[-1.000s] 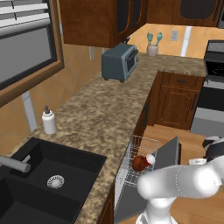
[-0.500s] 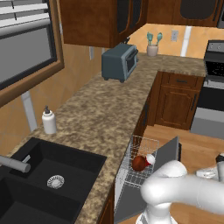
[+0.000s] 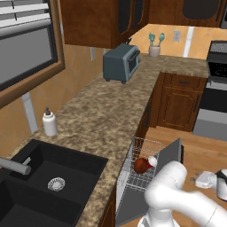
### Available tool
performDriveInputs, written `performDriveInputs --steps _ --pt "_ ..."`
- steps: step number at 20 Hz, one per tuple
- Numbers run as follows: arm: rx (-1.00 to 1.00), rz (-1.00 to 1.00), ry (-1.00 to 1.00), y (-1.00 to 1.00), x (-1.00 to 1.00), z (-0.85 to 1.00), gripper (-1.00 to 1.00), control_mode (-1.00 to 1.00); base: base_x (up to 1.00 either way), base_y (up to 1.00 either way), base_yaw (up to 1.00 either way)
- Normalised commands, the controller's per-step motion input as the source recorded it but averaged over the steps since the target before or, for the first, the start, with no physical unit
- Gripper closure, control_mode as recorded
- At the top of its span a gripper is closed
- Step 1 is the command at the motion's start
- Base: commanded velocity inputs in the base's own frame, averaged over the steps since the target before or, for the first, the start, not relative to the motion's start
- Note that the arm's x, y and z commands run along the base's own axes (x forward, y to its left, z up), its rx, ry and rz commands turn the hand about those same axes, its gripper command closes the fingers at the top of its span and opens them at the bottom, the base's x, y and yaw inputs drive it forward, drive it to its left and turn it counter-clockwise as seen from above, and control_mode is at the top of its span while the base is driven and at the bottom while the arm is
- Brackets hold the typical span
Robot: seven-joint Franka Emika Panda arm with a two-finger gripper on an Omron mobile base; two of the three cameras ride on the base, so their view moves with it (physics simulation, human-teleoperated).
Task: Pick up the cup and bowl from the counter, place them in the dishwasher, and close the dishwasher door.
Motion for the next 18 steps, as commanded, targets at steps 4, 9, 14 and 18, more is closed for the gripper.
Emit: performDriveInputs --steps 4,9,14,18 --pt "0.01 0.02 -0.15 -0.28 0.67 -0.76 -1.00 -1.00 0.00 0.00 0.00" --pt "0.01 0.04 -0.13 -0.43 0.50 -0.99 -1.00 -1.00 0.00 0.00 0.00" --pt "0.00 0.08 -0.27 -0.03 0.38 -1.00 -1.00 -1.00 0.00 0.00 0.00" --pt "0.00 0.29 -0.48 0.01 0.03 -1.00 -1.00 -1.00 0.00 0.00 0.00"
